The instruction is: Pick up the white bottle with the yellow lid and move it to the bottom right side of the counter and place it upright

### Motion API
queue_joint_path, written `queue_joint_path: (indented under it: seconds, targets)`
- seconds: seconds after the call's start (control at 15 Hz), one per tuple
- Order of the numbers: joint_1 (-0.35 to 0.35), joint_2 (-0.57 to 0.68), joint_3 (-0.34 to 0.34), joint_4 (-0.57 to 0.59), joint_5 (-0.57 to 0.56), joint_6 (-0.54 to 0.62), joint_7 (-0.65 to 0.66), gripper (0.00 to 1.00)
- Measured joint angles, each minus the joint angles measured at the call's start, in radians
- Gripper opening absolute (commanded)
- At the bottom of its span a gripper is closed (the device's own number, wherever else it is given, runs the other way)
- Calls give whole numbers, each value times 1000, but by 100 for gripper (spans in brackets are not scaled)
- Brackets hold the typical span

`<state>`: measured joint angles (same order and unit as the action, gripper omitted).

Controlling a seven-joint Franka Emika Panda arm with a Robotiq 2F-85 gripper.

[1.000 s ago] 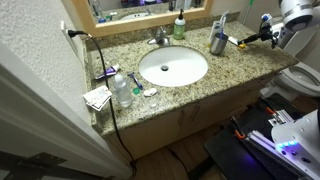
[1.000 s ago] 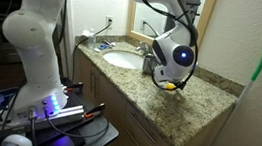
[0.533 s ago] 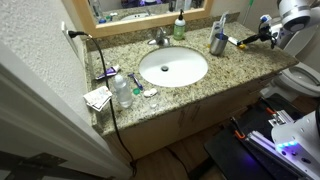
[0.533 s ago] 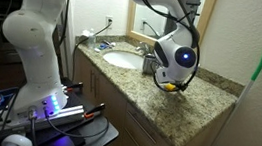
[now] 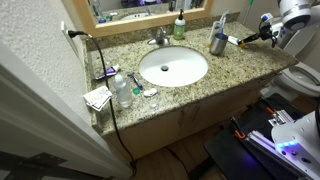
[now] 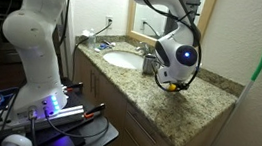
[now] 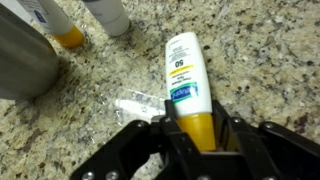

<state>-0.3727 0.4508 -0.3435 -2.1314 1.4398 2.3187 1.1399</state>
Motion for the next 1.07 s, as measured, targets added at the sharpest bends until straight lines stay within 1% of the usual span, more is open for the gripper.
queue_joint_path:
  seconds: [0.07, 0.13, 0.4, 0.53, 0.6, 0.67, 0.73, 0.8, 0.93, 1.07]
  targets:
    - [3, 4, 1, -1, -1, 2, 0, 2]
    - [3, 4, 0, 1, -3, 4, 2, 7]
    - [3, -1, -8, 4, -65, 2, 45, 7]
    - [3, -10, -30, 4, -153, -9, 100, 7]
    - [3, -21, -48, 2, -235, -39, 149, 7]
    - [4, -36, -78, 0, -329, -93, 202, 7]
    - [12, -57, -118, -2, -419, -148, 249, 7]
    - [38, -82, -181, -3, -512, -210, 294, 7]
    - [134, -131, -346, 0, -695, -321, 371, 7]
    - [234, -190, -484, 4, -873, -352, 468, 7]
